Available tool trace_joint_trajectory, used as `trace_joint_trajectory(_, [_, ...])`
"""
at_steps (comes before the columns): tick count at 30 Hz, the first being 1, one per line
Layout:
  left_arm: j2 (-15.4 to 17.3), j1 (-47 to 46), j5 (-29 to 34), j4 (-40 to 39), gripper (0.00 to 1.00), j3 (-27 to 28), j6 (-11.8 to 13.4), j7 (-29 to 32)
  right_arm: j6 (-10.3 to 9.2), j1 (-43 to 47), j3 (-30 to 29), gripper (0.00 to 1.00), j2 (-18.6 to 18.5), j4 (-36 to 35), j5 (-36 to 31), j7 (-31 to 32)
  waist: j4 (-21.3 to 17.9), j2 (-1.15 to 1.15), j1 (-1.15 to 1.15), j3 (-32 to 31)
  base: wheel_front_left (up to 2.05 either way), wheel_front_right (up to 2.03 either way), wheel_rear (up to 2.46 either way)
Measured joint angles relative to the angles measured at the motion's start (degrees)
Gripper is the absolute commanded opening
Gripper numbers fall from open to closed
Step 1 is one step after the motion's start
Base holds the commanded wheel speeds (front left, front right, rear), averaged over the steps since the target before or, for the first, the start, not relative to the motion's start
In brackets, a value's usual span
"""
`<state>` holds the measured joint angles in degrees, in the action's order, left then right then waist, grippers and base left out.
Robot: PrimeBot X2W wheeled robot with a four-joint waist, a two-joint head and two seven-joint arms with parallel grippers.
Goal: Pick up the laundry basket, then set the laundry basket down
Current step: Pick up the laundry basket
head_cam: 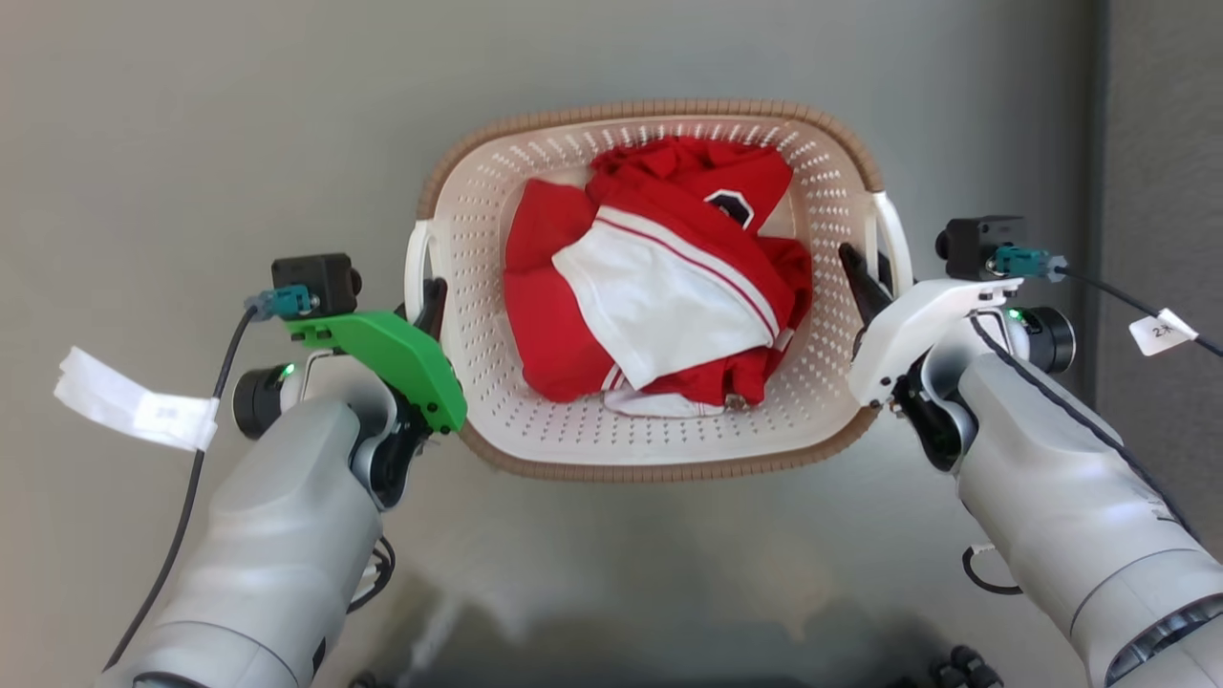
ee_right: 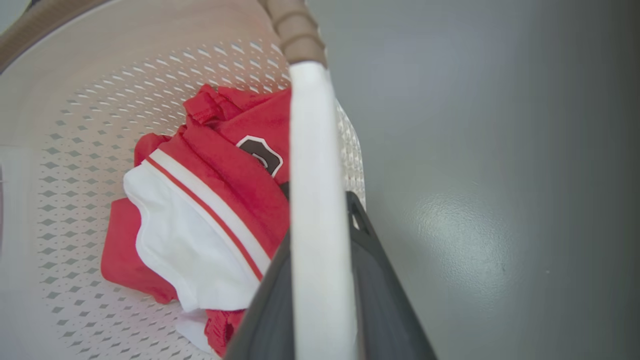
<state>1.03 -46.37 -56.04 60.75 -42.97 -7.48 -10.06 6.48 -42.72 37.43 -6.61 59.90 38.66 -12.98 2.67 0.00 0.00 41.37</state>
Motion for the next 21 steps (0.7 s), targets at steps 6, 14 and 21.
trace_joint_trajectory(6, [-0.1,1.1,-0.3,1.7,0.0,-0.6,0.0,0.5,0.0,0.5,1.5,0.0,0.5,0.8,1.3,1.5,-0.6,0.0,0.0,-4.0,0.0,0.0,0.0])
trace_joint_trajectory(14, [-0.2,4.1,-1.6,4.1,0.0,-1.5,-0.1,2.6,-0.01,3.8,3.3,0.0,1.3,1.9,4.6,3.7,-1.4,0.0,0.0,-10.5,0.0,0.0,0.0])
trace_joint_trajectory(21, [-0.2,6.3,-2.9,5.2,0.0,-2.2,-0.1,4.1,-0.02,5.9,5.0,0.0,1.7,2.2,7.1,5.8,-2.1,0.0,0.0,-16.3,0.0,0.0,0.0])
